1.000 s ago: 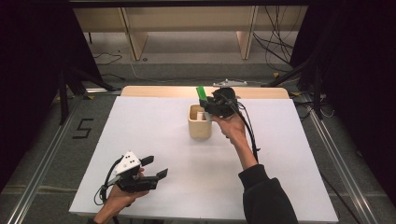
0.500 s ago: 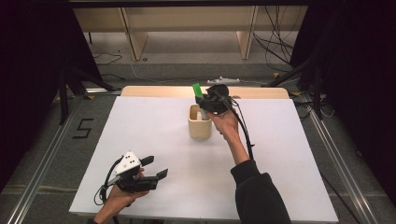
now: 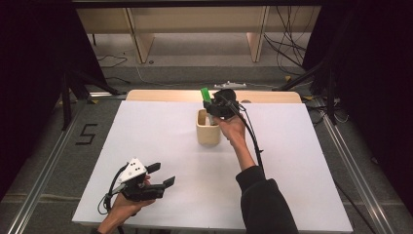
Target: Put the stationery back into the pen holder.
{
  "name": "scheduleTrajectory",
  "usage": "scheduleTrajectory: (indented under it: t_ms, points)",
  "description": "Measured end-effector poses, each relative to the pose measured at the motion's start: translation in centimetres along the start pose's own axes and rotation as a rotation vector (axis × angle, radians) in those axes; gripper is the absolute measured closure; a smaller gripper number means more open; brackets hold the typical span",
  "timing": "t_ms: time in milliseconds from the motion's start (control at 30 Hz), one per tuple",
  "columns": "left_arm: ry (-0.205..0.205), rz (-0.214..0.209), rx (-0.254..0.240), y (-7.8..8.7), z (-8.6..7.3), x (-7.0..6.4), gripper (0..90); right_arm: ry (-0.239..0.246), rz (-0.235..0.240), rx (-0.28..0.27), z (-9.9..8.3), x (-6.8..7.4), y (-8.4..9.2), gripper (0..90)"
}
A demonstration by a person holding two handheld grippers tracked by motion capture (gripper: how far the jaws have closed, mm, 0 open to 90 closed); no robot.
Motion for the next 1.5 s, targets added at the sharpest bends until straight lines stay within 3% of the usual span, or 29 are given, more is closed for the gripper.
scheduleTrajectory:
  t_ms: [900, 1500]
  points:
    - [0.001, -0.001, -0.002, 0.0, 0.0, 0.0, 24.5, 0.024, -0.025, 0.053, -1.5, -0.1, -1.3, 66.9]
    - [0.0, 0.0, -0.002, 0.0, 0.0, 0.0, 24.5, 0.012, -0.026, 0.05, -1.9, -0.2, -1.4, 66.8]
Point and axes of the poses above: each handheld gripper's, and its own axes: y roughly backward along the jaws, z roughly out of its top, x roughly to its left, the point moved 5 cm from there along -y, roughly forward along the jaws, and after that the axes turned 8 degrees about z, right-handed, at the moved point
